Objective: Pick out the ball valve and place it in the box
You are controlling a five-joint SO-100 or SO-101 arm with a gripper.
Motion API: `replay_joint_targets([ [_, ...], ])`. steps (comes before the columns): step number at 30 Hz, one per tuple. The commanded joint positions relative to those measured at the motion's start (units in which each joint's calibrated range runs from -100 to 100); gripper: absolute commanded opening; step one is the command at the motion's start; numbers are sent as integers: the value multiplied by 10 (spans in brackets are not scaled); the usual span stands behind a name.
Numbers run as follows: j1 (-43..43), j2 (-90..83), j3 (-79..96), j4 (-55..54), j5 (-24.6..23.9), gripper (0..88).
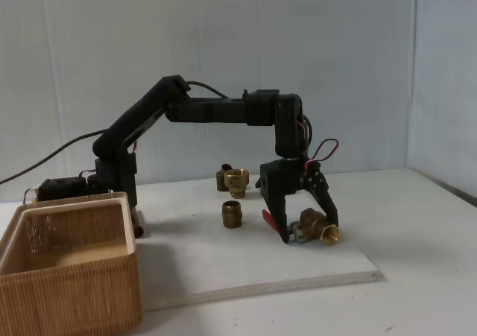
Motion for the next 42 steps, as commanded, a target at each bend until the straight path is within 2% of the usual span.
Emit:
replay_joint_targets([
  [1,-1,-33,-46,44,-1,89],
  [6,-3,-61,-118,119,-1,87],
  [23,5,-162,-141,120,-3,87],
  [32,50,-241,-139,121,-91,87],
  [39,81,-267,-120,121,-89,87],
  [42,92,-286,-81,121,-72,87],
])
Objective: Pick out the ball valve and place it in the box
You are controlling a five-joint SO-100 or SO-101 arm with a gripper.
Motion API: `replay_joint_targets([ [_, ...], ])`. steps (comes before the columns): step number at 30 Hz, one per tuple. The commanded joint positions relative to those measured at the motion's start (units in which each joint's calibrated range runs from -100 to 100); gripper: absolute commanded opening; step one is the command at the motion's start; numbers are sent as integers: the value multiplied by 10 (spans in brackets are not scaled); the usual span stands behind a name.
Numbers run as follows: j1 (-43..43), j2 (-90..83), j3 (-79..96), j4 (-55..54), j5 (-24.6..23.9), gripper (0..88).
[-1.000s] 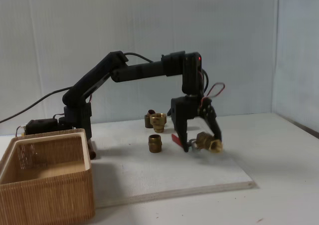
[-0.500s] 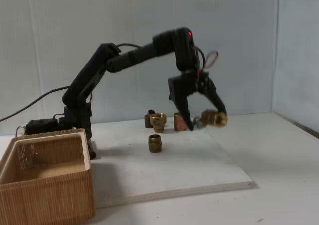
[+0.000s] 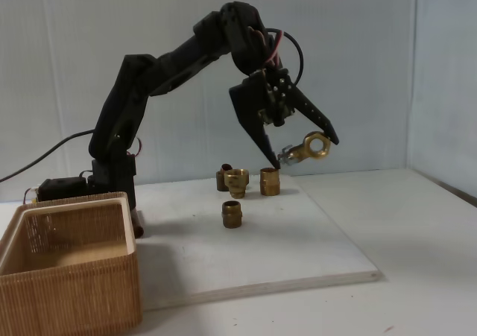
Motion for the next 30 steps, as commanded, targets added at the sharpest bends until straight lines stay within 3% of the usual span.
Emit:
replay_joint_targets([
  [1,18,-85,25,7,20,87],
  [19,97,-275,117,7,80,87],
  [30,150,-387,269,7,153,87],
])
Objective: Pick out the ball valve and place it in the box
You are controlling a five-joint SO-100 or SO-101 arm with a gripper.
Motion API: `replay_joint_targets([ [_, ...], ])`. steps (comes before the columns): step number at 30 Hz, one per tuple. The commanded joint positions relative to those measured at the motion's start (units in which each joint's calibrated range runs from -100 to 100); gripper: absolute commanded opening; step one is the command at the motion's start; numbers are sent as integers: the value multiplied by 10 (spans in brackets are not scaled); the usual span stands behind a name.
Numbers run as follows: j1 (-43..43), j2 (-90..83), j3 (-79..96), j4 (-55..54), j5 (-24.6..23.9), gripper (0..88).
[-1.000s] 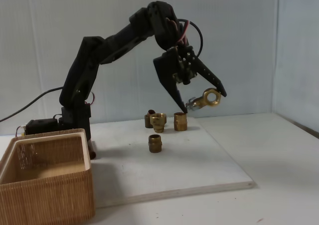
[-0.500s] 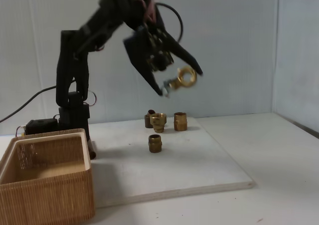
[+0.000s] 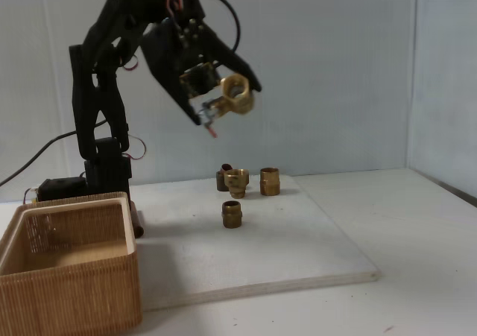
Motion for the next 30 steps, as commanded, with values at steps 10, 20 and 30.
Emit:
replay_joint_targets([
  [10,39,-163,128,5,84,87],
  [20,78,-192,131,3,143,86],
  [30,132,-192,135,3,167,91],
])
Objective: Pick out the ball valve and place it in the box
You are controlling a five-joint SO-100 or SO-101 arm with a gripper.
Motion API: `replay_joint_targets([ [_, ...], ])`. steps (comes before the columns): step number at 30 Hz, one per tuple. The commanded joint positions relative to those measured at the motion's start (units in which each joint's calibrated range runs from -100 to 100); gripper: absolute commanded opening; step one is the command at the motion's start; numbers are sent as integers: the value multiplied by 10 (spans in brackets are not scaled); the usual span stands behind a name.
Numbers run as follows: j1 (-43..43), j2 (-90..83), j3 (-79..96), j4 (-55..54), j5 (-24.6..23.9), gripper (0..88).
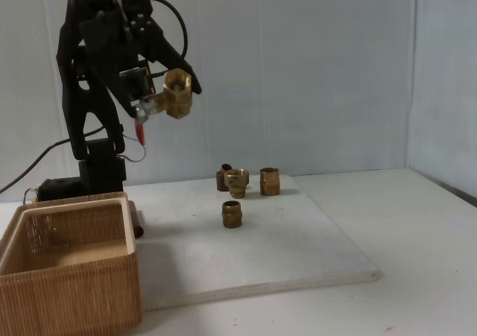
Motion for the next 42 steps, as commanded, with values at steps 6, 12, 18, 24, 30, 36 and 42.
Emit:
replay_joint_targets([
  [6,57,-26,-9,4,31,91],
  [12,110,-22,-5,3,72,91],
  [18,141,-22,45,1,106,91],
  [24,155,-22,113,1,109,91],
  [30,164,-22,179,-26,109,91],
  [36,184,-22,245,-59,108,91],
  [42,199,-22,307,-118,108,91],
])
